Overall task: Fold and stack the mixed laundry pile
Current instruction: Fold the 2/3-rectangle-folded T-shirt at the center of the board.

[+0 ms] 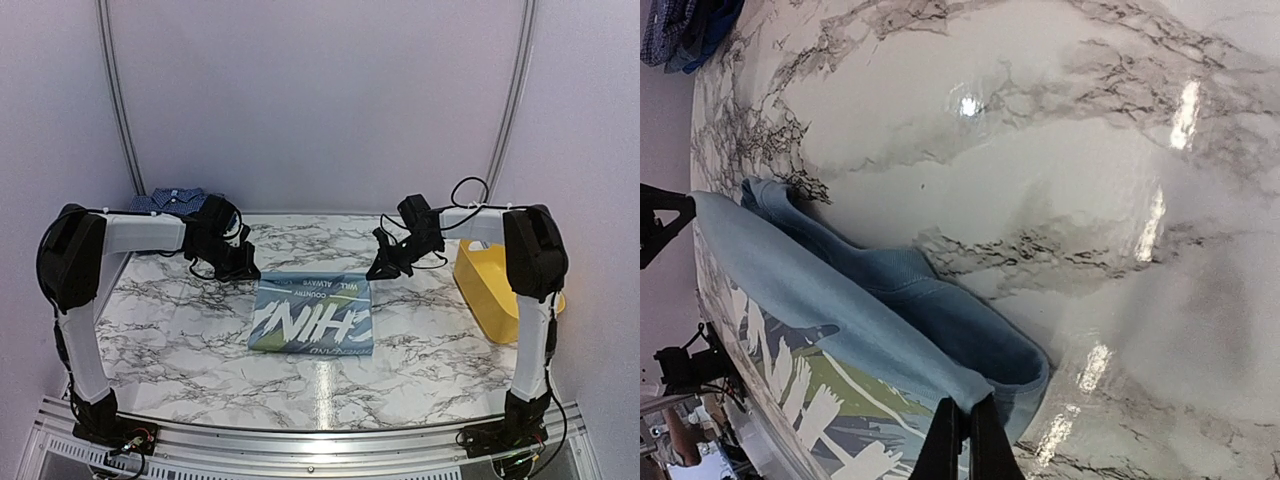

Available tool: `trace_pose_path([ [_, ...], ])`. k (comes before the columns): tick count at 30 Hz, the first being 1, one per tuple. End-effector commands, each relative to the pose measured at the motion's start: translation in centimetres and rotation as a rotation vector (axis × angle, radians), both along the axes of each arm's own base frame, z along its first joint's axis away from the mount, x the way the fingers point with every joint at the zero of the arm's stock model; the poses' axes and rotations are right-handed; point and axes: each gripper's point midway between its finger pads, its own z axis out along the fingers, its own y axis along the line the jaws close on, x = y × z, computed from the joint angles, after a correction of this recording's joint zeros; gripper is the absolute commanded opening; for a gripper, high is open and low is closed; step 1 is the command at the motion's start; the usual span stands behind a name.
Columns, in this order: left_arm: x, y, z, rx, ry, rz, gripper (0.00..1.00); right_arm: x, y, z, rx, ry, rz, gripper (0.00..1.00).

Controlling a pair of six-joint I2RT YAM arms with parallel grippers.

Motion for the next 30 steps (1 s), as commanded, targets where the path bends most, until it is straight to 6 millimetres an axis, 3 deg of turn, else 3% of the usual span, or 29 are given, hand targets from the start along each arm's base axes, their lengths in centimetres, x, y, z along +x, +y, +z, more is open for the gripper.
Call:
trace_pose_path([
  [1, 1.6, -0.3, -0.3, -0.014, -0.017, -0.002, 0.00, 3.1, -1.9, 0.8, -0.032, -0.065, -0.050, 0.00],
  [8, 2.5, -1.1, -1.0, -0.037, -0.012, -0.001, 0.00, 3.3, -2.6, 0.2, -0.071, -0.063, -0.057, 0.00],
  [10, 2.7, -0.9, -0.8, -0.030, -0.020, 0.007, 0.18, 3.3, -3.1, 0.2, -0.087, -0.068, -0.062, 0.06],
  [12, 2.9, -0.4, 0.0, -0.033, -0.036, 0.022, 0.38, 3.9, -4.0, 1.2, -0.109, -0.097, -0.086, 0.24],
  [14, 2.9, 0.0, 2.1, -0.037, -0.085, 0.027, 0.53, 4.7, -5.1, 3.2, -0.115, -0.147, -0.113, 0.39],
  [17, 1.6, 0.7, 4.8, -0.045, -0.151, -0.003, 0.70, 4.8, -6.0, 6.0, -0.086, -0.217, -0.123, 0.51],
  [20, -0.6, 0.5, 6.0, -0.104, -0.182, -0.054, 0.90, 2.6, -3.9, 7.5, 0.047, -0.221, -0.066, 0.55],
  [22, -2.2, -0.6, 6.1, -0.161, -0.177, -0.107, 0.98, 0.6, -1.8, 8.4, 0.124, -0.228, -0.019, 0.58],
  [26, -3.9, -4.6, 7.1, -0.262, -0.199, -0.227, 0.99, -2.5, 3.6, 9.6, 0.263, -0.220, 0.077, 0.62],
  [28, -3.9, -6.7, 7.6, -0.329, -0.204, -0.251, 0.99, -3.2, 6.2, 9.0, 0.312, -0.200, 0.128, 0.63],
  [30, -3.3, -8.2, 7.6, -0.399, -0.199, -0.250, 0.99, -3.1, 7.3, 8.5, 0.337, -0.180, 0.140, 0.63],
])
